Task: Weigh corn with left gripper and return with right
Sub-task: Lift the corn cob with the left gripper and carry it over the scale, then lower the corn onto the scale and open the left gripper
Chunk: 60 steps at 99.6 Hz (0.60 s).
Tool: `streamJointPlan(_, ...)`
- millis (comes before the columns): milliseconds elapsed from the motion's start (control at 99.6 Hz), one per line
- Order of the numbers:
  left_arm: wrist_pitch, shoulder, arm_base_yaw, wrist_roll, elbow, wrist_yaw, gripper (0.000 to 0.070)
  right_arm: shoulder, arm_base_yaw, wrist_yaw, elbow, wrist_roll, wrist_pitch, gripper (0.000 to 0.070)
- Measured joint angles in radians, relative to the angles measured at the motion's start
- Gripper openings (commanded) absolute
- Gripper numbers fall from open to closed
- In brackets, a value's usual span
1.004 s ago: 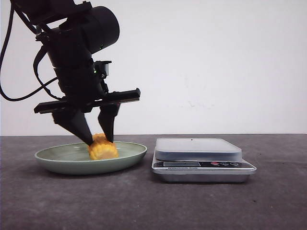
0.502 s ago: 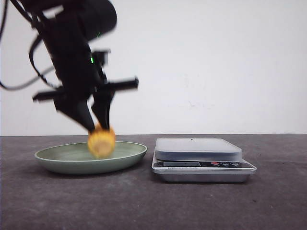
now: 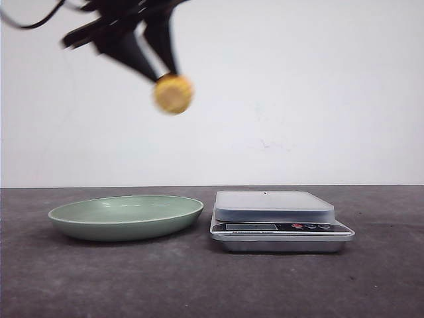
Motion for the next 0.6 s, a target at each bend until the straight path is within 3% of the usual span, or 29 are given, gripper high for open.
streamJointPlan(291,-0.022,0.266,-0.045,-0.002,0.238,0.002,0.0006,0.000,0.000,0.000,0.000,0.000,0.000,0.0471)
streamJointPlan(602,-0.017,0.481,-0.092,-0.008,0.260,0.005,0.0006,0.000,0.000,0.000,0.000,0.000,0.000,0.0471)
